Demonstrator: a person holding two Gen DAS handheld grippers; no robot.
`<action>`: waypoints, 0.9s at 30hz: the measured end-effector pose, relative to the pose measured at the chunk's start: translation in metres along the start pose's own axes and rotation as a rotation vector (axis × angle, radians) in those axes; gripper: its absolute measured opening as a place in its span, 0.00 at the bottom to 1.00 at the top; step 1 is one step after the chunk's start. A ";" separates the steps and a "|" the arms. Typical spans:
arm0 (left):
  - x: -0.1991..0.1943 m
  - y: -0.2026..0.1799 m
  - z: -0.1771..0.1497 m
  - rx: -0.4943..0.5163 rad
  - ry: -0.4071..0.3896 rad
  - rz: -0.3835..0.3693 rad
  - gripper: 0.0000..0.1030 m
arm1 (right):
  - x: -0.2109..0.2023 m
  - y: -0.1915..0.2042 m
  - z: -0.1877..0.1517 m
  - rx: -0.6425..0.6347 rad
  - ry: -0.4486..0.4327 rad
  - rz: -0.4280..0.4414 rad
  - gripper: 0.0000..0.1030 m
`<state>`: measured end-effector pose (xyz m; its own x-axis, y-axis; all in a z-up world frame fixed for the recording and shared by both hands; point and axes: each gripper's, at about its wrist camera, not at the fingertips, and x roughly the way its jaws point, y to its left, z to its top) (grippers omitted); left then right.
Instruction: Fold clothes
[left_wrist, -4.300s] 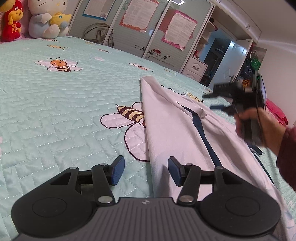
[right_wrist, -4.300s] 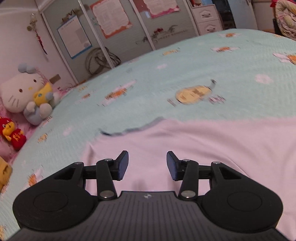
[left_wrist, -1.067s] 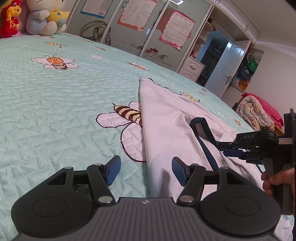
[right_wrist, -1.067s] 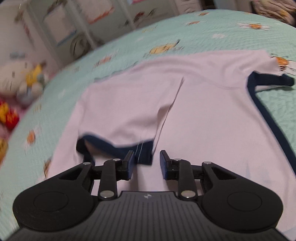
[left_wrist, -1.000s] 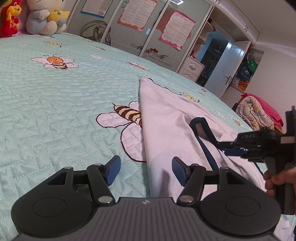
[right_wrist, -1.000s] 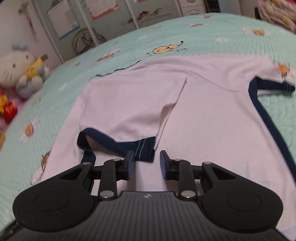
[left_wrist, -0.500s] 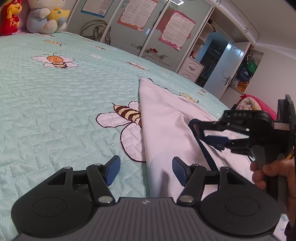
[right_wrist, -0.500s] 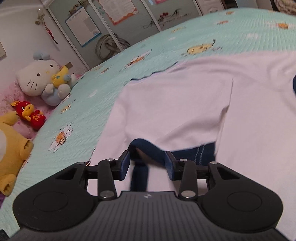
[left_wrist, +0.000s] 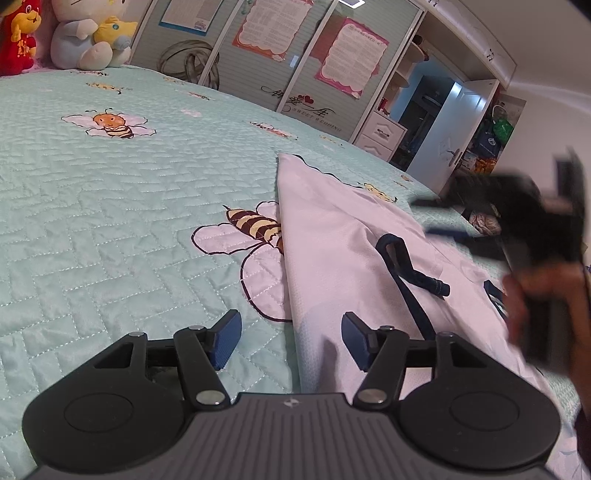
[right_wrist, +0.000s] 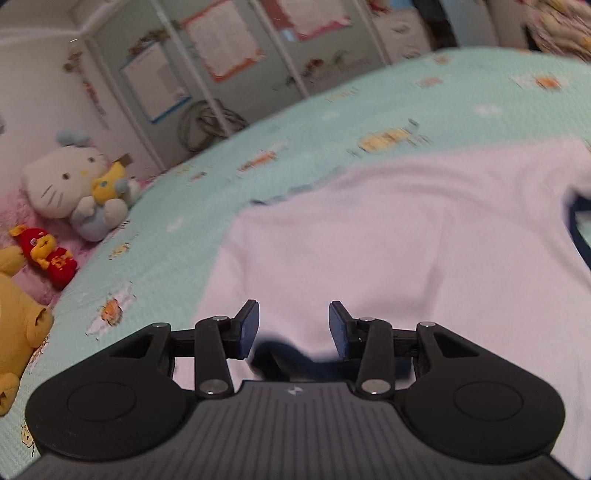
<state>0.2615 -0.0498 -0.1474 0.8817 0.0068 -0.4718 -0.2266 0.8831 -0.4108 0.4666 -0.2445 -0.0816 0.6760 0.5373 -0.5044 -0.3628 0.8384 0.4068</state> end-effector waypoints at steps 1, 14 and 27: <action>0.000 0.001 0.000 -0.006 -0.001 -0.004 0.62 | 0.011 0.007 0.010 -0.037 -0.009 0.011 0.42; -0.001 0.010 0.002 -0.063 -0.004 -0.046 0.62 | 0.179 0.047 0.090 -0.304 0.163 0.063 0.40; -0.002 0.014 0.001 -0.076 -0.006 -0.061 0.63 | 0.253 0.047 0.109 -0.394 0.349 0.193 0.38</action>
<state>0.2569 -0.0373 -0.1509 0.8974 -0.0429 -0.4392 -0.2027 0.8440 -0.4966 0.6907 -0.0796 -0.1070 0.3452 0.6269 -0.6984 -0.7166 0.6567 0.2352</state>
